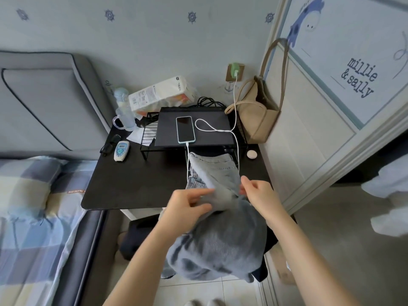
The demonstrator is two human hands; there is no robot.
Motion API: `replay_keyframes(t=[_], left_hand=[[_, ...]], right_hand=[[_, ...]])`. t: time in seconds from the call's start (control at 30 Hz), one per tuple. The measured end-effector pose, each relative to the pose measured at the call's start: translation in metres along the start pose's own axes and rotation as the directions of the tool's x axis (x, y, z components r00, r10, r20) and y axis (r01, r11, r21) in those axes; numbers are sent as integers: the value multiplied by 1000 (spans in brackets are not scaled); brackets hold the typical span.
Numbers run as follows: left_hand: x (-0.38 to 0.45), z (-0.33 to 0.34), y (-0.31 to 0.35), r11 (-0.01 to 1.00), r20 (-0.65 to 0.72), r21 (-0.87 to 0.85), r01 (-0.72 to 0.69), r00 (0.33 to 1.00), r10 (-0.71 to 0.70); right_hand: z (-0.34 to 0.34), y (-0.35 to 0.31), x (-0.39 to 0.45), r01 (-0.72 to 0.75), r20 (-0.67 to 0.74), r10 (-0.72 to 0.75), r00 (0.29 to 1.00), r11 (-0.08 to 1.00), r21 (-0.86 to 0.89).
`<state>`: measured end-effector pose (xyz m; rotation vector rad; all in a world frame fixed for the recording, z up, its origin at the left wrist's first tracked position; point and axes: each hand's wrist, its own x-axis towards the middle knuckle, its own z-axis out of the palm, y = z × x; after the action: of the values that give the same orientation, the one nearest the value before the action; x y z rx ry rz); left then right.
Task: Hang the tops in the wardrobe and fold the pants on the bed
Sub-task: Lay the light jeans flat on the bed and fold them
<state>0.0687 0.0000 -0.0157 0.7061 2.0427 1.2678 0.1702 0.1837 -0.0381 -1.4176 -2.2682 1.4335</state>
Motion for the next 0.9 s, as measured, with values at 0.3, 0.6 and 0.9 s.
replay_keyframes(t=[0.3, 0.6, 0.9], left_hand=[[-8, 13, 8, 982, 550, 114, -152, 832, 65], [-7, 25, 3, 980, 726, 177, -94, 684, -66], [62, -36, -81, 778, -40, 437, 452, 873, -485]], right_hand=[[26, -6, 15, -141, 62, 180, 982, 907, -398], [50, -9, 14, 26, 283, 255, 925, 699, -714], [16, 16, -1, -184, -18, 184, 983, 983, 2]])
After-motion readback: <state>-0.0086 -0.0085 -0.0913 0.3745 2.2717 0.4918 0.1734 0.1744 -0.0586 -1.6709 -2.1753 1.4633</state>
